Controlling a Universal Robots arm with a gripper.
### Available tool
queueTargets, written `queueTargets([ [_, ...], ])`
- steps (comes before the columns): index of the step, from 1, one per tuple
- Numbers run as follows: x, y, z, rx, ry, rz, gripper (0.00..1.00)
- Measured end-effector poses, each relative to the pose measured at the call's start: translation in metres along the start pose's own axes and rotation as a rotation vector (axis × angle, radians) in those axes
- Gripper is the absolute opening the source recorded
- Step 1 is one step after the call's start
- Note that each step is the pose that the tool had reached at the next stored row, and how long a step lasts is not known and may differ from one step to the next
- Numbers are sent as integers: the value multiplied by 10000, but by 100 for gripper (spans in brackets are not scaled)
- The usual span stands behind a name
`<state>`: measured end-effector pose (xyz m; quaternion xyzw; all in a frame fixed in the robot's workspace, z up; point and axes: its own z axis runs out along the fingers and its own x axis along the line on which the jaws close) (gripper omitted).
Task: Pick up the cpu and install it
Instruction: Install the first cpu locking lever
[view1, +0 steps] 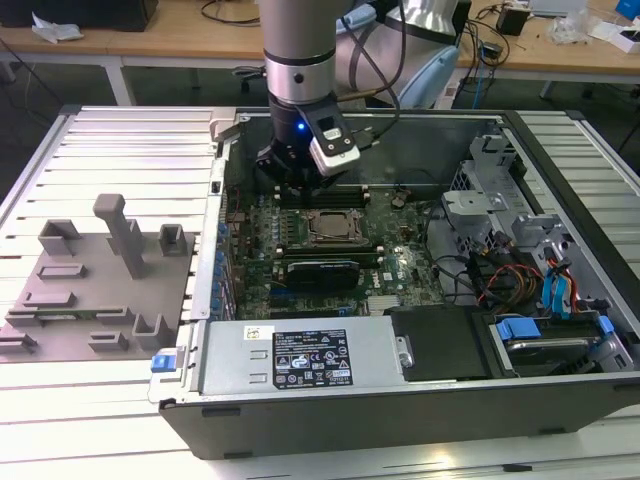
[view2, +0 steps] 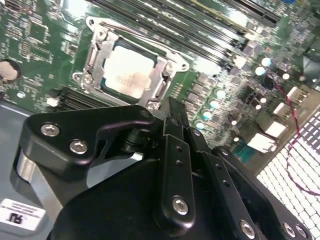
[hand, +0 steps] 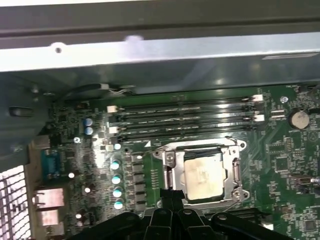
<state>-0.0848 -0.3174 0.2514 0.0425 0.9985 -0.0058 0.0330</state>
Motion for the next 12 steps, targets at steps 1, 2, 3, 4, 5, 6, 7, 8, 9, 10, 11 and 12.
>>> queueTargets([
  [1,35,-3,-2,-1,0,0,11],
  [2,62,-5,-4,-1,0,-1,11],
  [3,79,-6,-5,-1,0,-1,11],
  [4,97,-7,-6,-1,-1,1,11],
  [5,97,-8,-6,-1,0,-1,11],
  [6,97,-8,-6,-2,-1,-1,11],
  [7,97,-8,-6,1,15,-1,11],
  [8,96,-8,-4,3,123,-2,11],
  [9,92,-8,-2,1,297,-2,11],
  [10,88,-7,-1,-3,444,-5,11],
  [11,84,-7,1,-8,587,-7,11],
  [12,84,-7,0,-7,608,-6,11],
])
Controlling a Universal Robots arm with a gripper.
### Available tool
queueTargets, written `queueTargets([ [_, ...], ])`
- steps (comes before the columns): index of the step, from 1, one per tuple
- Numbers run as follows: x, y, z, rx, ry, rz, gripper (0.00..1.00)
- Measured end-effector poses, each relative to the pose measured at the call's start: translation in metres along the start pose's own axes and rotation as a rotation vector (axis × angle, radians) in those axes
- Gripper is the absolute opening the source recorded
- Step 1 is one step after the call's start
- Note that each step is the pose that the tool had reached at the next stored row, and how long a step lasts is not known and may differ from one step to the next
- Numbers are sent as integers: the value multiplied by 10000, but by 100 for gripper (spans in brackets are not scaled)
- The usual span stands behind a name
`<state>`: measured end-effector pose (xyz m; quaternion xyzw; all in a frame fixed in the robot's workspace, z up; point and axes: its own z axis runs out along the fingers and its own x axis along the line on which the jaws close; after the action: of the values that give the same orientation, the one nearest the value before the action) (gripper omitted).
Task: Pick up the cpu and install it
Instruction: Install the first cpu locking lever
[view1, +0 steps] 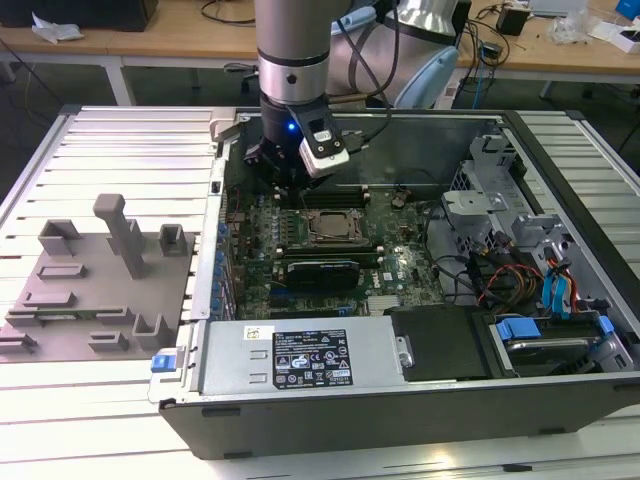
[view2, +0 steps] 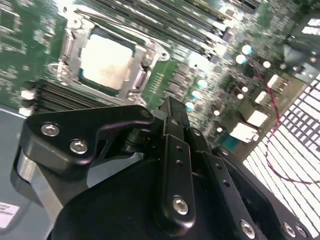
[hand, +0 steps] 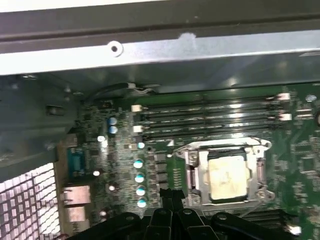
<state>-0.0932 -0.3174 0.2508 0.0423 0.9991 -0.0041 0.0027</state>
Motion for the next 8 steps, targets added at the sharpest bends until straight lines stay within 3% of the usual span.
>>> queueTargets([
  [2,1,0,0,2,12,3,11],
  [3,0,0,2,-60,12,-1,11],
  [4,11,0,1,-253,17,-8,11],
  [6,30,-2,1,-429,24,-11,11],
  [8,52,-4,1,-737,33,-27,11],
])
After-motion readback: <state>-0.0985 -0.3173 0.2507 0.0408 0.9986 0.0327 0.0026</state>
